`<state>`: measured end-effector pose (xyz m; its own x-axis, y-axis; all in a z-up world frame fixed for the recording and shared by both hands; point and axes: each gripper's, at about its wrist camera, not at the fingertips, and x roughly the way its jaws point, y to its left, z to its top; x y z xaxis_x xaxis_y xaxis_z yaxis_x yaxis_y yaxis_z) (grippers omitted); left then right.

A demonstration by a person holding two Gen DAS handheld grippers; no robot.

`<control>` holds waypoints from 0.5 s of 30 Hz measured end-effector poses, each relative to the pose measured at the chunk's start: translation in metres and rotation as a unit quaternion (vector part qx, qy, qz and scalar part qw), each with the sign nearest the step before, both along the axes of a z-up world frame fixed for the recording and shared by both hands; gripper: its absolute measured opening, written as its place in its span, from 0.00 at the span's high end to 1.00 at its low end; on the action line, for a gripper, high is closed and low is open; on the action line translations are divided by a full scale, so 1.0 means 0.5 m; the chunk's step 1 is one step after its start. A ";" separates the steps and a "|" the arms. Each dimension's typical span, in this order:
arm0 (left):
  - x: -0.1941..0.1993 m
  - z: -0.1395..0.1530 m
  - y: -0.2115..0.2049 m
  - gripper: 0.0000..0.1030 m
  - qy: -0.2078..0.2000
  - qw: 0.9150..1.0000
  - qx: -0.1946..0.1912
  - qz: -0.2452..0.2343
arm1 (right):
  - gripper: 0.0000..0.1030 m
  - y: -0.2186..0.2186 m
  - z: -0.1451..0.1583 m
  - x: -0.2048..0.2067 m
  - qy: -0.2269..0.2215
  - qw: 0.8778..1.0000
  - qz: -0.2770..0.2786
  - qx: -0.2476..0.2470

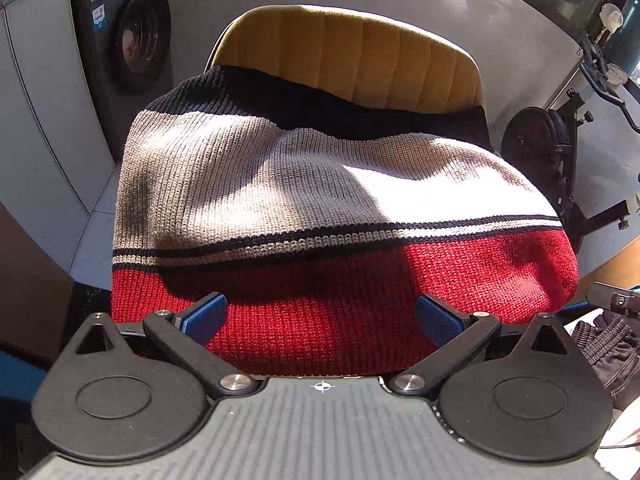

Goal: Fold clothes
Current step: 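Withdraw both open grippers from the stacked cardigan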

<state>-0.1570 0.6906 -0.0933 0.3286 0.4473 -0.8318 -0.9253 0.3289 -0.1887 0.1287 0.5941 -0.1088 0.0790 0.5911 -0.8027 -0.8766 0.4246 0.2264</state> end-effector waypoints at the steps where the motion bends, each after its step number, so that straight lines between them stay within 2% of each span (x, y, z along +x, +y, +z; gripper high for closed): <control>1: 0.006 0.014 -0.019 0.00 -0.001 1.000 0.002 0.001 | 0.01 -0.012 0.015 -0.007 -0.006 1.000 0.005 0.005; 3: 0.017 0.037 -0.061 0.00 0.000 1.000 0.009 -0.004 | 0.01 -0.045 0.043 -0.015 -0.017 1.000 0.010 0.011; 7: 0.036 0.072 -0.154 0.00 0.027 0.999 0.029 -0.009 | 0.01 -0.123 0.086 -0.020 -0.034 0.999 0.017 0.018; 11: 0.038 0.084 -0.234 0.00 0.025 0.999 0.027 0.007 | 0.01 -0.200 0.104 -0.014 -0.037 0.999 0.013 0.021; 13: 0.040 0.091 -0.279 0.00 0.019 0.999 0.033 -0.001 | 0.01 -0.233 0.108 -0.014 -0.033 0.999 0.011 0.016; 15: 0.051 0.095 -0.318 0.00 0.030 0.999 0.028 -0.013 | 0.01 -0.265 0.113 -0.017 -0.032 0.999 0.009 0.008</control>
<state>-0.1316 0.5319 -0.0459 0.2917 0.4855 -0.8242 -0.9254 0.3612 -0.1147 0.1200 0.4615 -0.0525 0.1184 0.6060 -0.7866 -0.8970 0.4050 0.1770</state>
